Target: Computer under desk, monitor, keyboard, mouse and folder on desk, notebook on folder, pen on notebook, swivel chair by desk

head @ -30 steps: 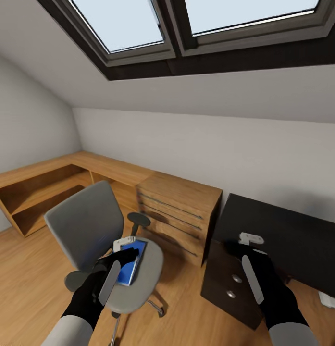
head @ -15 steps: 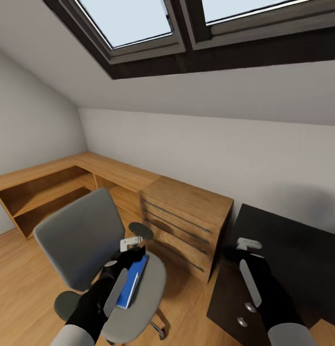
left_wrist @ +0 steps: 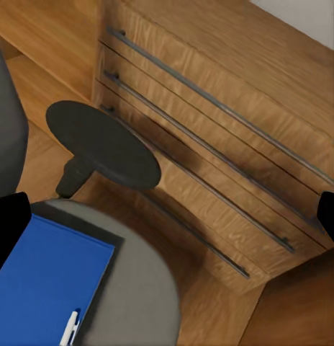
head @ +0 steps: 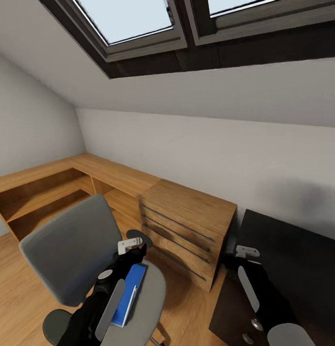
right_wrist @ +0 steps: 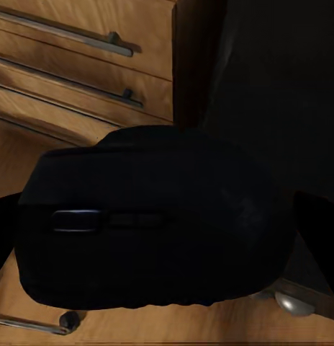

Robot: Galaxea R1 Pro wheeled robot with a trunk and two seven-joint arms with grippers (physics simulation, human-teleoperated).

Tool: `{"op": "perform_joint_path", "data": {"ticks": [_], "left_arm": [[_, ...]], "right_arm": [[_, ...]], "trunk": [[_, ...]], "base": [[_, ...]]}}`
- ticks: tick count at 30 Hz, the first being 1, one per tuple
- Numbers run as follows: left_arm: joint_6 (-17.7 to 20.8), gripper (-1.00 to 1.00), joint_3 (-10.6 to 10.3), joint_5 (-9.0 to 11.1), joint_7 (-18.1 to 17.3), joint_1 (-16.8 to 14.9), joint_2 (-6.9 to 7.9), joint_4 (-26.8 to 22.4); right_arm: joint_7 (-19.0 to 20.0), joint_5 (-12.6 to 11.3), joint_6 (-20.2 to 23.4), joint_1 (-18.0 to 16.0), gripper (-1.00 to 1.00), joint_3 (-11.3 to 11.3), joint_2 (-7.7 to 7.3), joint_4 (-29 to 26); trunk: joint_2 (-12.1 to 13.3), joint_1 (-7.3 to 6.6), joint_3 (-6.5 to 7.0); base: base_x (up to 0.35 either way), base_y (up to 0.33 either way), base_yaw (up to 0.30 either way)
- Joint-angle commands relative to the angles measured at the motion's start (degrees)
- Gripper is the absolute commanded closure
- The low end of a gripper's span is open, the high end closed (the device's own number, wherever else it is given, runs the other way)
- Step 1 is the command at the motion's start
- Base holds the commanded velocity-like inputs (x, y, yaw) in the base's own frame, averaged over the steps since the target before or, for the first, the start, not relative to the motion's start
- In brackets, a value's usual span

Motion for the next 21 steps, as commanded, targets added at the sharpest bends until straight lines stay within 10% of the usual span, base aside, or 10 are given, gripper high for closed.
{"op": "perform_joint_path", "data": {"ticks": [1,21], "left_arm": [[0.2,-1.00,-0.6,0.6,0.5,0.0,0.03,-0.2],[3.5,-1.00,-3.5,0.6,0.6,5.1,0.10,-9.6]], "right_arm": [[-0.5,-0.5,0.1,-0.1,1.00,0.1,-0.15,0.6],[-0.5,-0.4,-8.2,-6.4,1.00,-0.5,-5.19,20.5]], "trunk": [[-0.1,0.02,-0.09],[-0.1,0.02,-0.09]], "base": [[0.012,0.000,0.000],[0.028,-0.024,0.000]]}}
